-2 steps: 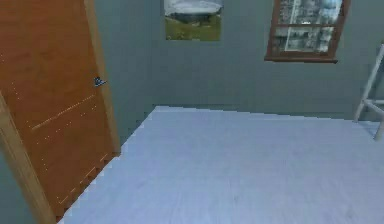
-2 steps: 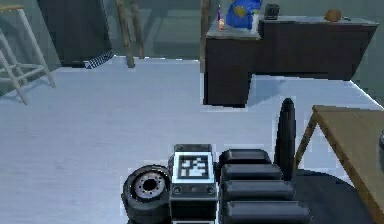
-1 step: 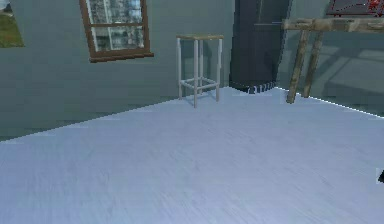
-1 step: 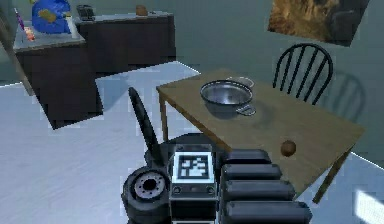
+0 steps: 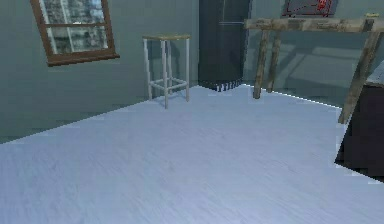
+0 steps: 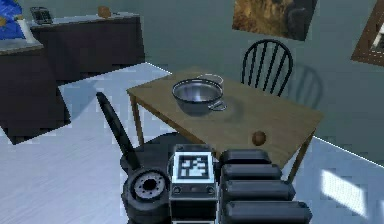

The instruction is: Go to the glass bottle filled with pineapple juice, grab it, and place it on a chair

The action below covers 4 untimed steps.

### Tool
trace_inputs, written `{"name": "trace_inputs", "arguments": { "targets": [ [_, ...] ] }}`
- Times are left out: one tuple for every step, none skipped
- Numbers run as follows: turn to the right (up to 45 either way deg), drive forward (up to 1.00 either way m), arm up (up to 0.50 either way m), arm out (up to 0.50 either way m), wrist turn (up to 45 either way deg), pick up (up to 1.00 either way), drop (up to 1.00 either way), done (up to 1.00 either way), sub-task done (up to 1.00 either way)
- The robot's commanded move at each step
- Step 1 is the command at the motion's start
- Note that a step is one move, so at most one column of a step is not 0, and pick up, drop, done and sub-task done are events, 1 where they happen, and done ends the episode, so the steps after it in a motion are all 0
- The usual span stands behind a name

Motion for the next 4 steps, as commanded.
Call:
{"name": "trace_inputs", "arguments": {
  "targets": [
    [0.0, 0.0, 0.0, 0.48, 0.0, 0.0, 0.0, 0.0, 0.0],
    [0.0, 0.0, 0.0, 0.0, 45.0, 0.0, 0.0, 0.0, 0.0],
    [0.0, 0.0, 0.0, 0.0, 45.0, 0.0, 0.0, 0.0, 0.0],
    [0.0, 0.0, 0.0, 0.0, 9.0, 0.0, 0.0, 0.0, 0.0]
  ]
}}
